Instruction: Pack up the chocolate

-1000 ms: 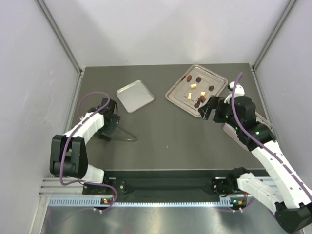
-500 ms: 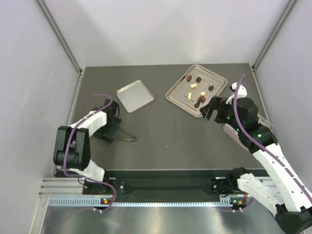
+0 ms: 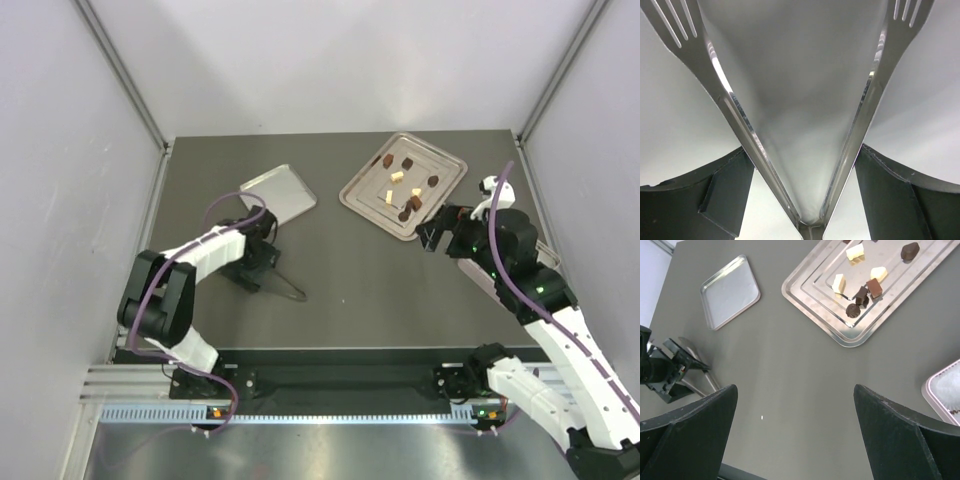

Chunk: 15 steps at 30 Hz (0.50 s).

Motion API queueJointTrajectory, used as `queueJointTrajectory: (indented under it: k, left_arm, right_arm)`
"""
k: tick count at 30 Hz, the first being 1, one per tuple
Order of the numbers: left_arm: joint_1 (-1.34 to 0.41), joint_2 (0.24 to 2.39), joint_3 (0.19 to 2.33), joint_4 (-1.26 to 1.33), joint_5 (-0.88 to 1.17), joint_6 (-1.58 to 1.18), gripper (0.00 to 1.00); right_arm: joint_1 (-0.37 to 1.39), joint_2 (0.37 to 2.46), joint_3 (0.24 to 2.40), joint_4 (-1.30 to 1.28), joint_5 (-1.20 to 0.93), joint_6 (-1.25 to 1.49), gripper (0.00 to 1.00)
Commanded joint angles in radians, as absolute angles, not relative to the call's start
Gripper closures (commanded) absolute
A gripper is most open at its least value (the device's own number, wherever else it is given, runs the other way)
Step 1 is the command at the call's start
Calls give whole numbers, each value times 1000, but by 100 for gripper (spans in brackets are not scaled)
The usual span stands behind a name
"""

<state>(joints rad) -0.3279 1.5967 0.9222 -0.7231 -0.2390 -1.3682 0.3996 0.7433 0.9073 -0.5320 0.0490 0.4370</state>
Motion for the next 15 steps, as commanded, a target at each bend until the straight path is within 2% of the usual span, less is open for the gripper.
queueJointTrajectory:
  k: [1, 9, 15]
  left_arm:
    - [-434, 1641, 963, -710, -199, -1439, 18]
    - [-688, 1830, 1207, -732, -224, -1453, 18]
    - [-761, 1979, 1371, -775, -207, -1431, 17]
  right_arm:
    - [413, 716, 907, -545, 72, 426, 0]
    - [413, 655, 873, -592, 87, 443, 0]
    - [411, 615, 851, -609, 80, 446, 0]
